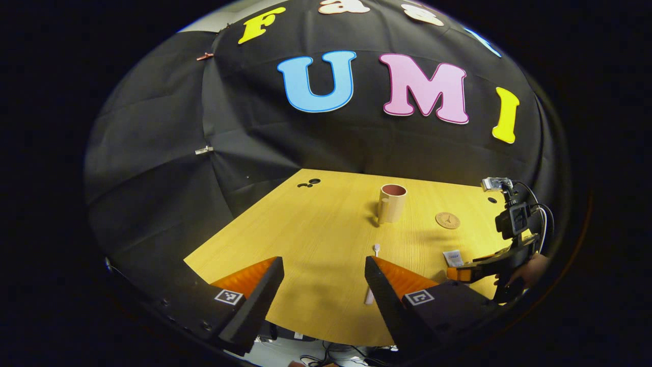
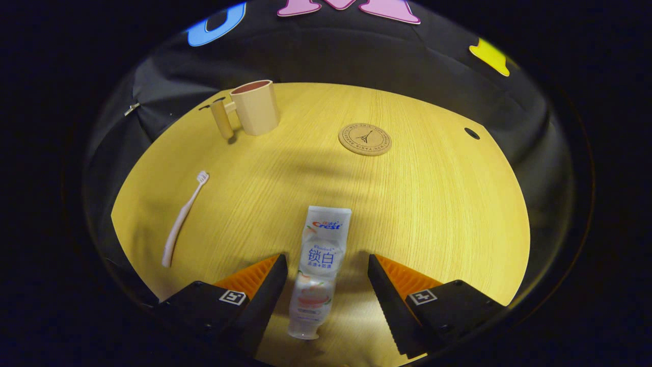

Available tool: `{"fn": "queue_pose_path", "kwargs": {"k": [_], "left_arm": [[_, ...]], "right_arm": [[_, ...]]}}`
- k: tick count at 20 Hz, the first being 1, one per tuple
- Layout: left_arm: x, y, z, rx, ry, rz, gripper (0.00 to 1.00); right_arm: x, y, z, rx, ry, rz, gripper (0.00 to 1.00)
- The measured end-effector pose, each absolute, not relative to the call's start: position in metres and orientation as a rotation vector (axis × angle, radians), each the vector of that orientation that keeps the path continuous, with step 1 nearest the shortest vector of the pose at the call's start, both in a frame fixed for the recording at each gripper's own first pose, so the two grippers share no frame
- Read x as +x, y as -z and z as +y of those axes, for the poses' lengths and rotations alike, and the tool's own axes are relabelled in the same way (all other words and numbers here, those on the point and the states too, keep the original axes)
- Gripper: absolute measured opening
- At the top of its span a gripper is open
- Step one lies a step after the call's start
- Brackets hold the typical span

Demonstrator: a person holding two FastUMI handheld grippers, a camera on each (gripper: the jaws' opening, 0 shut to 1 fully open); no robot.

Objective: Put the toothbrush and toothpaste on the desktop into the cup, then pick up the cup and place it on the coaster on the desktop.

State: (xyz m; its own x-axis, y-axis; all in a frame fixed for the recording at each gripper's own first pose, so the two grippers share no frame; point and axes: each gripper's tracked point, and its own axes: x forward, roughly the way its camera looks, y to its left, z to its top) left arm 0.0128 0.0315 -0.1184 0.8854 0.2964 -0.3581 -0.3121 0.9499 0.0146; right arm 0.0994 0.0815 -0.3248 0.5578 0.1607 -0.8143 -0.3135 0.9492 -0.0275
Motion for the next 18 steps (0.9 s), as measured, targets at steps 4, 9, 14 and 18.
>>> {"fn": "queue_pose_path", "kwargs": {"k": [4, 9, 14, 18], "left_arm": [[0.017, 0.124, 0.018, -0.017, -0.254, 0.38, 0.99], [0.029, 0.122, 0.006, 0.022, -0.168, 0.366, 0.99], [0.035, 0.122, 0.006, 0.01, -0.142, 0.353, 0.98], [0.037, 0.128, 0.011, 0.014, -0.149, 0.357, 0.98]], "right_arm": [[0.102, 0.327, 0.082, -0.132, -0.246, 0.972, 0.98], [0.097, 0.328, 0.083, -0.115, -0.196, 1.033, 0.74], [0.096, 0.33, 0.081, -0.112, -0.177, 1.122, 0.49], [0.097, 0.329, 0.082, -0.124, -0.172, 1.106, 0.38]]}}
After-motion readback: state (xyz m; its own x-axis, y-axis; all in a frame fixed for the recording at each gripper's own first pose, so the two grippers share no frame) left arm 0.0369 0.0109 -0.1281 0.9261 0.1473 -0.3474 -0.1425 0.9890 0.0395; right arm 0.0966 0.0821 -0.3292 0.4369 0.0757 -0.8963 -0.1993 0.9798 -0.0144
